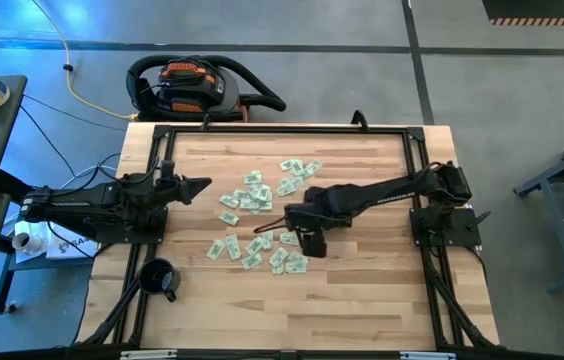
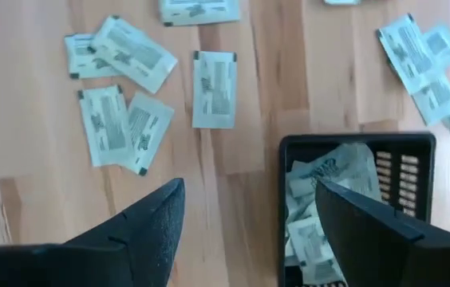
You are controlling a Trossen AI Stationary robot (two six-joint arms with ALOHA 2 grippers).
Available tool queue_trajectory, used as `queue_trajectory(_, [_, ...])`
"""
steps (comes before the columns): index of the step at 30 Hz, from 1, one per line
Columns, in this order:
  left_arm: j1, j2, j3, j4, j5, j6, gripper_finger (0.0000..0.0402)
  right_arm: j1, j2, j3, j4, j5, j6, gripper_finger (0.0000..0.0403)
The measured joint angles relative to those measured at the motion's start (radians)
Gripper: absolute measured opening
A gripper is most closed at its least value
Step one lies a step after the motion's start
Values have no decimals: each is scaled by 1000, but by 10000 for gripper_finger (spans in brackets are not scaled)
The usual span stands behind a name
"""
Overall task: Pick and place Stevia / Truvia into bins
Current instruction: Put the green stevia packet into the black bin
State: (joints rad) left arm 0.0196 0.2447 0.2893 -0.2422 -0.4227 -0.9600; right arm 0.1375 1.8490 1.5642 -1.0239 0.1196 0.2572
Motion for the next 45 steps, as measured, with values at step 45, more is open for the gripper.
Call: queue_trajectory(45, [0,0,0,2,13,5,111,-330,1,0,147,-111,8,267])
